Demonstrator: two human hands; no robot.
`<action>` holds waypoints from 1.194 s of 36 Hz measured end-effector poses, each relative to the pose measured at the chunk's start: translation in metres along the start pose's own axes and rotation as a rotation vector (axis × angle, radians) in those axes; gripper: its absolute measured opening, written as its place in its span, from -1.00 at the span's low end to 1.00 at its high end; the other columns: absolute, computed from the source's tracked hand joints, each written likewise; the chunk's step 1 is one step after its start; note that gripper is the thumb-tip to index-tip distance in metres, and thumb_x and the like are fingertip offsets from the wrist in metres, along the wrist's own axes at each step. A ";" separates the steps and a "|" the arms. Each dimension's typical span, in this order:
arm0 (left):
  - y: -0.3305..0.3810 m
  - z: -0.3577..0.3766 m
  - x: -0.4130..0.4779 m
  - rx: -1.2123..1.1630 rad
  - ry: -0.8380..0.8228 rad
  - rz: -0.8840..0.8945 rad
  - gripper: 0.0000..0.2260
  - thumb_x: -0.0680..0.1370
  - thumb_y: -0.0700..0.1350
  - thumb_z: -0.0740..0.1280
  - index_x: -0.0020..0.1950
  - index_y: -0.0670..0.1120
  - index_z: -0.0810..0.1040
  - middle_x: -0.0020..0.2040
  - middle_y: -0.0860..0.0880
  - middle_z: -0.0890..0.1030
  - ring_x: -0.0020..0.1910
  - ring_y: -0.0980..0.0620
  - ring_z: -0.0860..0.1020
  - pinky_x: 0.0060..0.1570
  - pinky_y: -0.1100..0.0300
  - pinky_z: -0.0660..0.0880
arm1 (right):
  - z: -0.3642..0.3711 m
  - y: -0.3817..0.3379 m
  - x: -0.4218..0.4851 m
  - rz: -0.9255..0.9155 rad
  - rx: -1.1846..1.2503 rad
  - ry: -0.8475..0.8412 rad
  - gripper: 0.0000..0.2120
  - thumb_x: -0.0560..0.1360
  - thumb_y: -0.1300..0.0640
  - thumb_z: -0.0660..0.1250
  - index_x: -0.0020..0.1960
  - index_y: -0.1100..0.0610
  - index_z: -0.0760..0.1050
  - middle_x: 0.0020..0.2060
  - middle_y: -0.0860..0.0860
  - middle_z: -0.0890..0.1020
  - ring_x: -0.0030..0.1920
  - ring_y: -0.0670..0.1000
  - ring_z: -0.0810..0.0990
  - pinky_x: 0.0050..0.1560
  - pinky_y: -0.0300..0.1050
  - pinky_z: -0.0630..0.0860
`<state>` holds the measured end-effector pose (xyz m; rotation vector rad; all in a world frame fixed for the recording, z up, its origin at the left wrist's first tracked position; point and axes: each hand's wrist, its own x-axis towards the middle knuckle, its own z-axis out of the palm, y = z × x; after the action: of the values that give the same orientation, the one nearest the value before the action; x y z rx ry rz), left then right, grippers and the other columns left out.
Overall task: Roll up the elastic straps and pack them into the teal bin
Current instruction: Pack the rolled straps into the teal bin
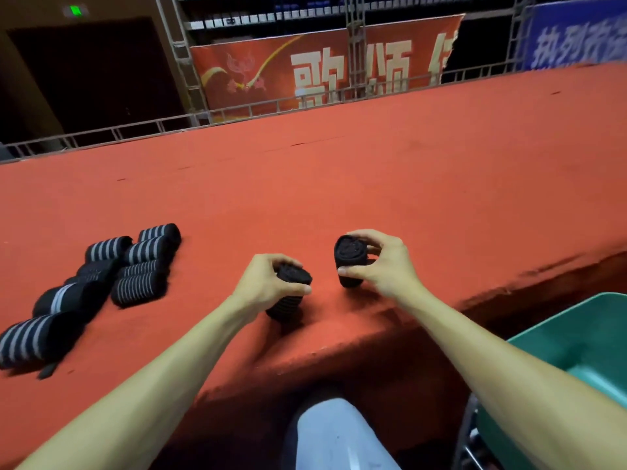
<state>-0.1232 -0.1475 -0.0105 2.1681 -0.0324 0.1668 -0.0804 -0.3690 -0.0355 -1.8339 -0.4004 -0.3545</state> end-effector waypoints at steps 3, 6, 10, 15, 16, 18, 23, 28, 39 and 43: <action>0.017 0.027 -0.003 -0.053 -0.028 0.029 -0.68 0.25 -0.25 0.65 -0.10 -0.04 0.67 -0.18 -0.02 0.66 -0.20 0.08 0.57 -0.04 0.11 0.57 | -0.028 0.005 -0.009 0.007 -0.014 0.049 -0.47 0.17 0.26 0.67 0.04 -0.06 0.58 -0.08 -0.12 0.66 -0.03 -0.07 0.60 0.07 -0.21 0.53; 0.039 0.055 -0.009 -0.147 -0.085 0.095 -0.66 0.25 -0.29 0.64 -0.07 -0.03 0.67 -0.17 0.02 0.67 -0.19 0.13 0.59 -0.06 0.19 0.56 | -0.059 0.011 -0.018 0.021 -0.036 0.114 -0.47 0.16 0.24 0.68 0.05 -0.06 0.59 -0.07 -0.11 0.68 -0.03 -0.07 0.61 0.09 -0.15 0.57; 0.073 0.104 -0.017 -0.215 -0.154 0.200 -0.64 0.25 -0.30 0.63 -0.04 -0.04 0.67 -0.13 0.01 0.68 -0.18 0.18 0.59 -0.07 0.30 0.56 | -0.107 0.017 -0.036 0.037 -0.054 0.188 -0.47 0.17 0.25 0.67 0.07 -0.01 0.60 -0.04 -0.07 0.68 0.00 -0.06 0.62 0.10 -0.17 0.56; 0.107 0.175 -0.030 -0.319 -0.239 0.264 -0.61 0.27 -0.36 0.61 0.00 -0.06 0.64 -0.13 0.02 0.68 -0.17 0.20 0.59 -0.03 0.34 0.54 | -0.174 0.032 -0.062 0.068 -0.130 0.315 -0.46 0.17 0.23 0.68 0.06 -0.06 0.58 -0.05 -0.11 0.68 0.01 -0.06 0.63 0.10 -0.20 0.53; 0.113 0.188 -0.033 -0.337 -0.255 0.273 -0.60 0.27 -0.36 0.61 -0.01 -0.05 0.63 -0.12 0.02 0.68 -0.16 0.21 0.60 -0.02 0.34 0.53 | -0.187 0.036 -0.069 0.081 -0.141 0.348 -0.47 0.18 0.22 0.68 0.06 -0.06 0.58 -0.06 -0.11 0.68 0.01 -0.05 0.63 0.07 -0.22 0.52; 0.123 0.213 -0.038 -0.369 -0.293 0.290 -0.60 0.26 -0.37 0.60 -0.01 -0.05 0.63 -0.11 0.03 0.68 -0.15 0.23 0.60 -0.03 0.36 0.52 | -0.214 0.043 -0.083 0.095 -0.148 0.424 -0.48 0.18 0.22 0.68 0.06 -0.05 0.59 -0.05 -0.10 0.68 0.00 -0.03 0.63 0.05 -0.24 0.52; 0.137 0.264 -0.049 -0.398 -0.388 0.335 -0.60 0.26 -0.37 0.60 -0.02 -0.04 0.64 -0.03 0.00 0.68 -0.08 0.20 0.61 0.06 0.31 0.53 | -0.270 0.067 -0.121 0.176 -0.190 0.611 -0.51 0.17 0.17 0.69 0.02 -0.07 0.59 -0.06 -0.09 0.69 -0.03 -0.03 0.65 0.06 -0.09 0.57; 0.131 0.297 -0.052 -0.329 -0.456 0.344 -0.60 0.25 -0.29 0.63 -0.02 0.04 0.65 0.00 0.03 0.70 -0.01 0.15 0.64 0.08 0.25 0.55 | -0.297 0.096 -0.152 0.271 -0.279 0.713 -0.50 0.17 0.17 0.68 0.04 -0.03 0.60 -0.05 -0.07 0.68 -0.03 -0.01 0.63 0.13 0.06 0.56; 0.107 0.317 -0.046 -0.218 -0.497 0.390 -0.59 0.24 -0.26 0.65 -0.02 0.03 0.64 -0.03 0.09 0.68 -0.01 0.21 0.62 0.08 0.36 0.48 | -0.285 0.148 -0.169 0.528 -0.327 0.712 -0.47 0.14 0.12 0.69 0.07 0.05 0.63 -0.01 -0.03 0.69 0.09 0.03 0.63 0.19 0.00 0.53; 0.091 0.315 -0.039 -0.159 -0.488 0.394 -0.58 0.23 -0.23 0.66 -0.04 0.09 0.63 -0.03 0.11 0.68 -0.01 0.20 0.62 0.09 0.35 0.47 | -0.276 0.160 -0.169 0.609 -0.320 0.706 -0.48 0.16 0.17 0.68 0.08 0.09 0.63 0.01 0.01 0.69 0.10 0.05 0.61 0.21 -0.06 0.50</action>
<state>-0.1357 -0.4601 -0.1172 1.9755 -0.7281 -0.1409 -0.1717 -0.6929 -0.1665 -1.8884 0.7221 -0.6232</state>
